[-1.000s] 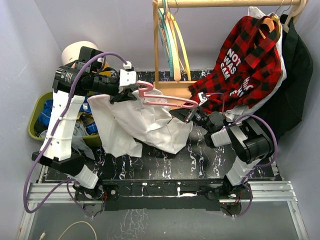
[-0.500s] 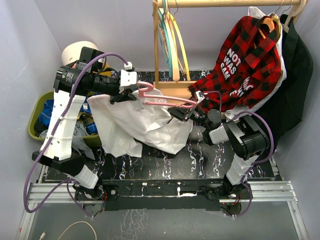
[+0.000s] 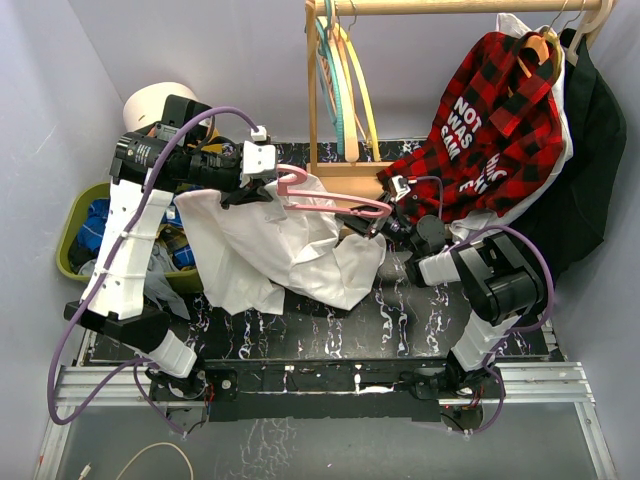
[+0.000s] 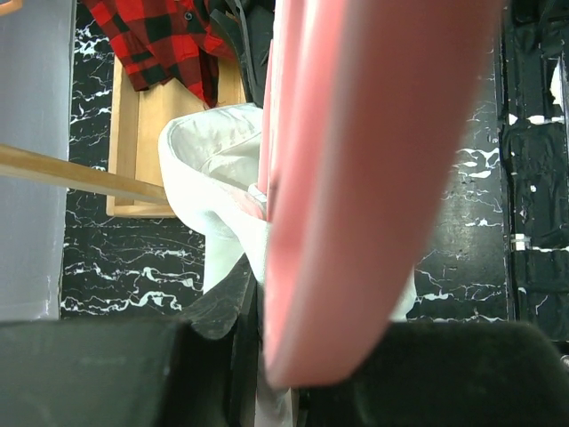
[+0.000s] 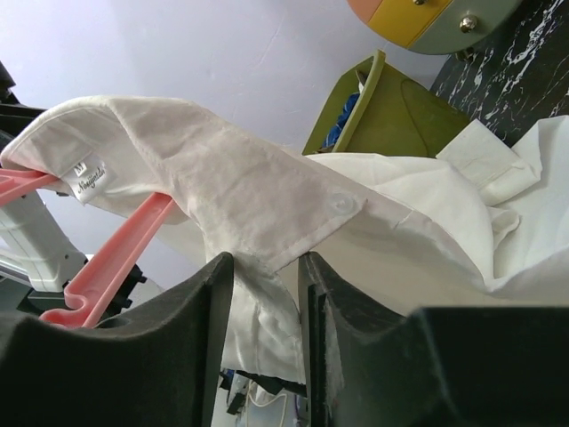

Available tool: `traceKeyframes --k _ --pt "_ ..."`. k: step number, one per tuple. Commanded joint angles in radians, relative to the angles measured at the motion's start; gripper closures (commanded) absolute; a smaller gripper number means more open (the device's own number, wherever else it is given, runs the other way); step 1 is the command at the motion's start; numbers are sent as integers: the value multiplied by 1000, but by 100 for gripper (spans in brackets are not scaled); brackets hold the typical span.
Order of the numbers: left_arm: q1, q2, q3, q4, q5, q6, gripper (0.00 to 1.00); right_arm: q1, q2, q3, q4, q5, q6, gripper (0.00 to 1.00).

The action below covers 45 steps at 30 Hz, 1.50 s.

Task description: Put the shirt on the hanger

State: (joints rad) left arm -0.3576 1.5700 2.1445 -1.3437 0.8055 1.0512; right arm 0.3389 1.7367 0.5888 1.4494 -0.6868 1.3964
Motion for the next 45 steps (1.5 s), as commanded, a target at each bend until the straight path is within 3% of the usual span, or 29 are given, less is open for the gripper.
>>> traceKeyframes --k 1,6,8,11,14,19,23,34,40,45 --pt "-3 -42 3 9 13 15 100 9 3 24 377 -17 7 65" --pt "-3 -45 -6 11 -9 24 100 9 3 -5 376 -33 1 67" --pt "-3 -45 -10 12 -15 25 100 9 3 -15 377 -35 4 74" --pt "-3 -51 -27 9 -25 26 100 7 -9 -32 376 -15 -1 91" --pt "-3 -63 -53 6 -92 53 100 -49 -44 -84 337 36 11 92" --pt "-4 -98 -93 37 -190 70 100 -162 -163 -105 23 21 -115 92" --pt "-3 -114 -137 70 -223 49 100 -166 -296 -48 -349 44 -319 92" --pt "-4 -105 -230 222 -391 -49 100 -158 -523 127 -1050 190 -642 92" --pt "-29 -95 -272 268 -426 -104 100 -27 -624 335 -1323 310 -756 92" --pt "-35 -73 -232 340 -399 -205 100 200 -582 425 -1347 395 -776 92"
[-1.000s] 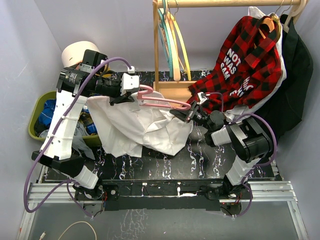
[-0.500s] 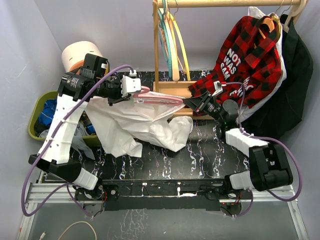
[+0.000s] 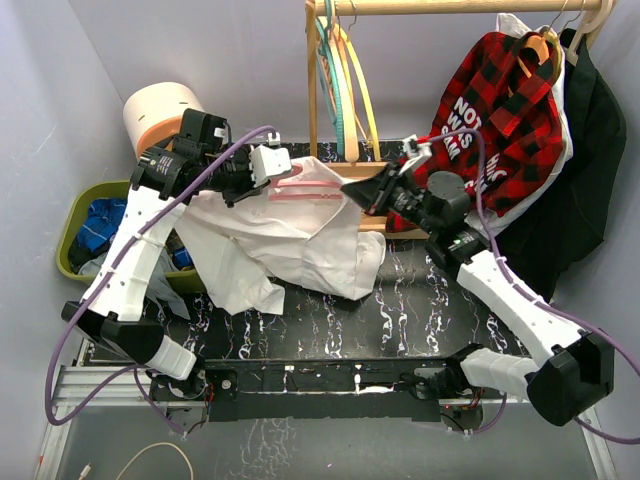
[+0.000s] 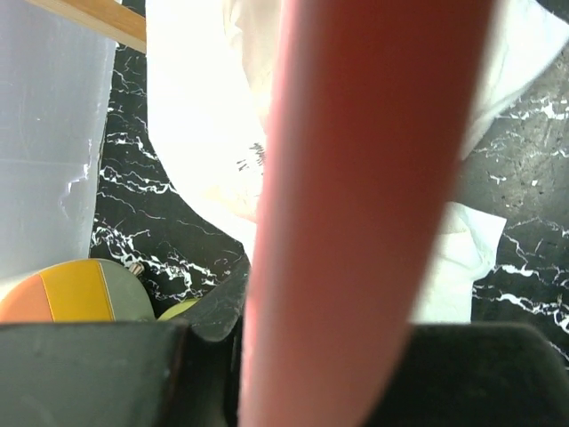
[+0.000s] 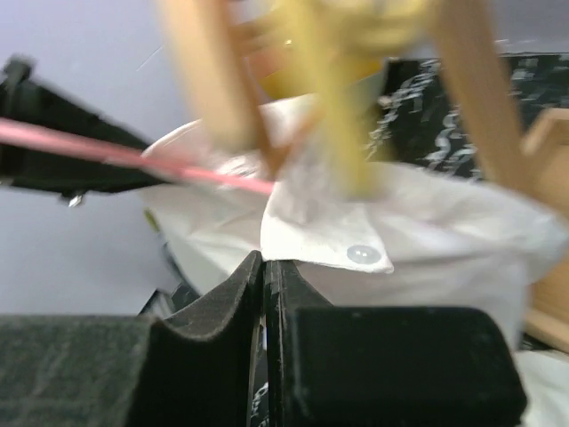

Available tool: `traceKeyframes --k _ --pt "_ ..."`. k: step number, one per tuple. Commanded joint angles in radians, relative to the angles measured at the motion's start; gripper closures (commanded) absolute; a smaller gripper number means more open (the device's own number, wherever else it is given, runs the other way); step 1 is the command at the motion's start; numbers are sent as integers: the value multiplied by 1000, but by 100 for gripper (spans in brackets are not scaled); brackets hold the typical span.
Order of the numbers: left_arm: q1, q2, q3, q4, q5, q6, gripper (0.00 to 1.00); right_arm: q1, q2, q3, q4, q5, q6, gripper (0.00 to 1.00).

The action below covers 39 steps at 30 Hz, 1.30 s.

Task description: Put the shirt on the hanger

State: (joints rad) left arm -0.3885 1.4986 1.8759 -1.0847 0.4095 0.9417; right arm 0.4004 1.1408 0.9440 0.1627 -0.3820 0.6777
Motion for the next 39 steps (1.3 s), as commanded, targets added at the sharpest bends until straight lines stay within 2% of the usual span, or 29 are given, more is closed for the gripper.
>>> traceKeyframes --k 1,6,16,20,25,29,33,39 --pt "-4 -1 48 100 9 -123 100 164 24 59 -27 92 -43 92" --pt "5 -29 66 144 145 -251 100 224 67 -37 234 61 86 92" --pt "85 -111 -20 223 314 -392 100 349 40 -122 547 144 182 92" --pt "107 -147 -57 271 360 -464 100 471 55 -119 630 229 200 92" --pt "109 -222 -30 261 413 -496 100 655 69 -96 711 376 171 92" --pt "129 -301 10 223 502 -493 100 795 122 9 718 436 73 92" --pt "161 -375 49 150 579 -427 100 903 153 86 719 517 -28 92" --pt "172 -454 31 35 553 -274 100 914 35 -39 691 697 -134 89"
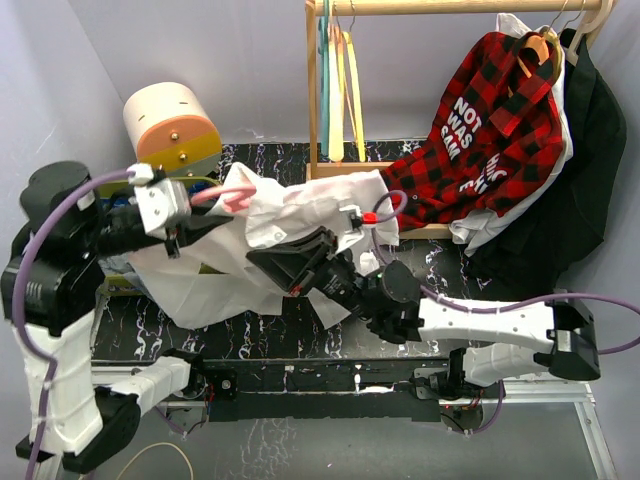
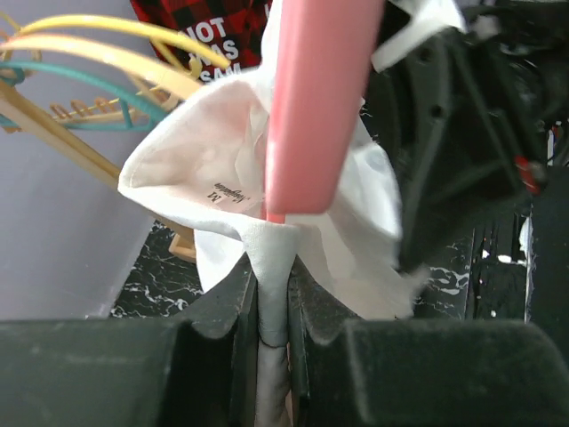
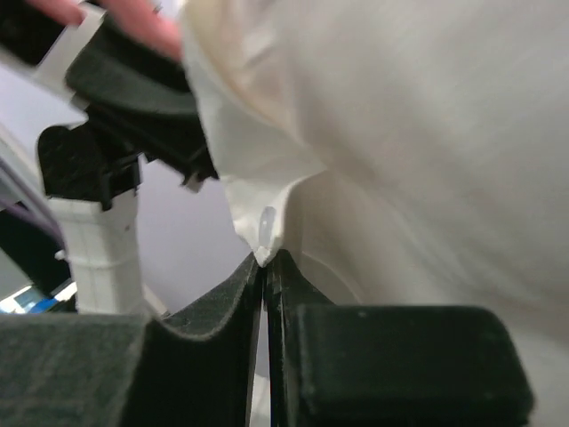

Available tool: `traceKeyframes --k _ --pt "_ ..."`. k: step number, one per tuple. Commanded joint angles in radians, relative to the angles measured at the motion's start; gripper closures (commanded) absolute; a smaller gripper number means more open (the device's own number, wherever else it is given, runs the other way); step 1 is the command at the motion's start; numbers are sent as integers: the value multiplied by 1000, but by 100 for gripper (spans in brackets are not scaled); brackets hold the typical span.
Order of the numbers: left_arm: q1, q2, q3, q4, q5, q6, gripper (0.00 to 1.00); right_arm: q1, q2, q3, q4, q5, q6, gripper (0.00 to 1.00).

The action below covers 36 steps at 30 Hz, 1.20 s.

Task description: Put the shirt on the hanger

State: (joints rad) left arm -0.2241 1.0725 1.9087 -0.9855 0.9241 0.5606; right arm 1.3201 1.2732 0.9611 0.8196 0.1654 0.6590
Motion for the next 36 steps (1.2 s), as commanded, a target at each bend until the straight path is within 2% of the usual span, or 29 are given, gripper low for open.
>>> traceKeyframes --k 1,3,5,6,9,11,14,19,23,27,29,30,31,32,33,36 --pt "7 -35 -16 -85 37 131 100 -5 -120 -77 5 153 -154 82" --pt "7 -45 -48 -110 42 175 100 -5 -167 -110 -78 121 -244 61" --pt "7 -45 -81 -131 56 219 100 -6 -215 -136 -171 16 -366 10" --pt "6 -42 -95 -136 60 234 100 -6 -236 -132 -254 -39 -415 3" --pt "7 -18 -118 -156 77 274 100 -6 -287 -83 -542 -228 -588 2" --pt "6 -5 -124 -169 94 310 100 -5 -302 -8 -792 -342 -700 1" --pt "6 15 -135 -203 108 385 100 -6 -336 117 -1120 -444 -858 0" --pt "7 31 -176 -320 125 572 100 -5 -413 259 -1255 -321 -1055 1" --pt "8 39 -207 -347 99 652 100 -5 -316 449 -1449 -123 -1139 2" --pt "8 59 -204 -369 83 680 100 -19 -247 597 -1527 -86 -1160 3" --pt "6 66 -195 -380 89 689 100 -95 -191 640 -1587 -136 -1154 6" --pt "7 71 -190 -387 91 700 100 -204 -160 648 -1609 -235 -1153 11" --pt "7 76 -184 -398 91 711 100 -365 -123 657 -1635 -483 -1152 18" --pt "7 81 -183 -406 91 717 100 -505 -96 639 -1606 -604 -1131 25" --pt "8 84 -186 -408 90 722 100 -531 -91 594 -1572 -617 -1136 26" --pt "7 83 -202 -392 89 719 100 -590 -76 563 -1540 -705 -1124 22"
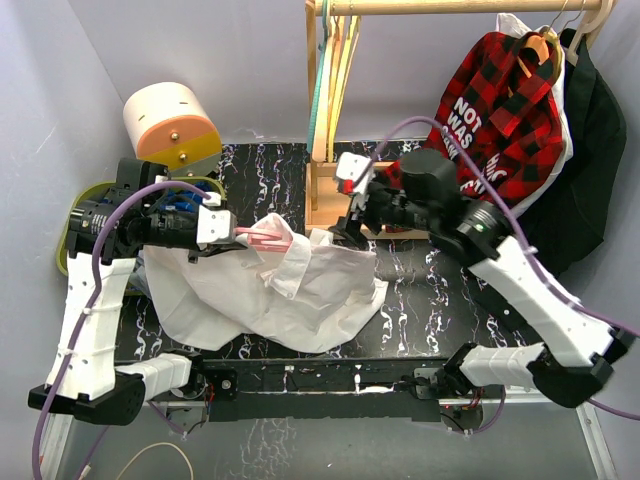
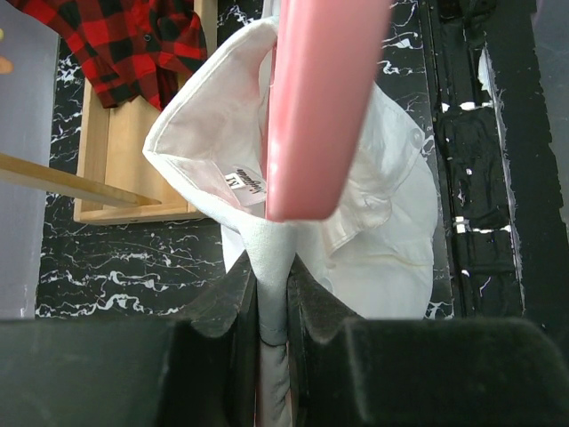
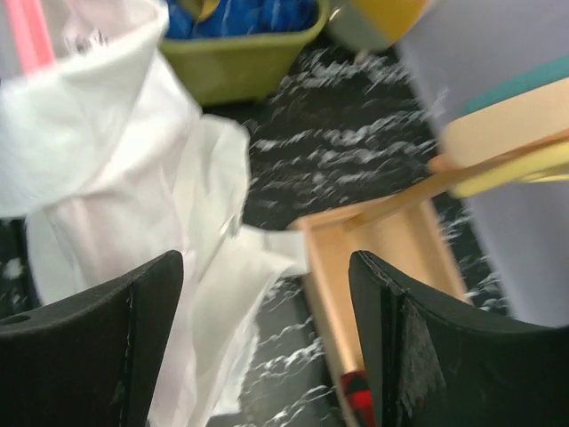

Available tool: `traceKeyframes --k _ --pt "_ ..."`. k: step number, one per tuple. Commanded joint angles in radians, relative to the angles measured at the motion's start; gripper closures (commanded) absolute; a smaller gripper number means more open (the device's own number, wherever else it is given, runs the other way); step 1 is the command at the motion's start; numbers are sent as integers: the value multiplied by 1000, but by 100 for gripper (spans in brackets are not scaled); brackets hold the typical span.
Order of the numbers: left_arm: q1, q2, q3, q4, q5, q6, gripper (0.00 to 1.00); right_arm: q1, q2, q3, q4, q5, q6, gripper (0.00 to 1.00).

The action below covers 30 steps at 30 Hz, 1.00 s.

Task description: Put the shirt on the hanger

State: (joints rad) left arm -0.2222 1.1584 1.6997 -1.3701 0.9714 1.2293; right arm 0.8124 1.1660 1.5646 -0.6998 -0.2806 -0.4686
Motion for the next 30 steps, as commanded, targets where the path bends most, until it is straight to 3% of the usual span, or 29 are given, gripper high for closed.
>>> traceKeyframes --k 1,6,11,17,25,30 --pt "5 -3 6 -4 45 45 100 -106 27 -43 -13 -295 10 20" --pt "5 8 11 6 31 45 100 -169 10 -64 5 -432 54 19" --pt "5 19 6 8 35 41 100 -221 -5 -112 66 -471 111 22" --pt "5 24 -6 -35 -3 100 100 -296 -53 -210 196 -701 207 23" --pt "5 44 -13 -14 12 87 100 -279 21 -265 265 -757 257 26" --pt "5 63 -8 -2 15 76 100 -199 64 -281 296 -687 261 29"
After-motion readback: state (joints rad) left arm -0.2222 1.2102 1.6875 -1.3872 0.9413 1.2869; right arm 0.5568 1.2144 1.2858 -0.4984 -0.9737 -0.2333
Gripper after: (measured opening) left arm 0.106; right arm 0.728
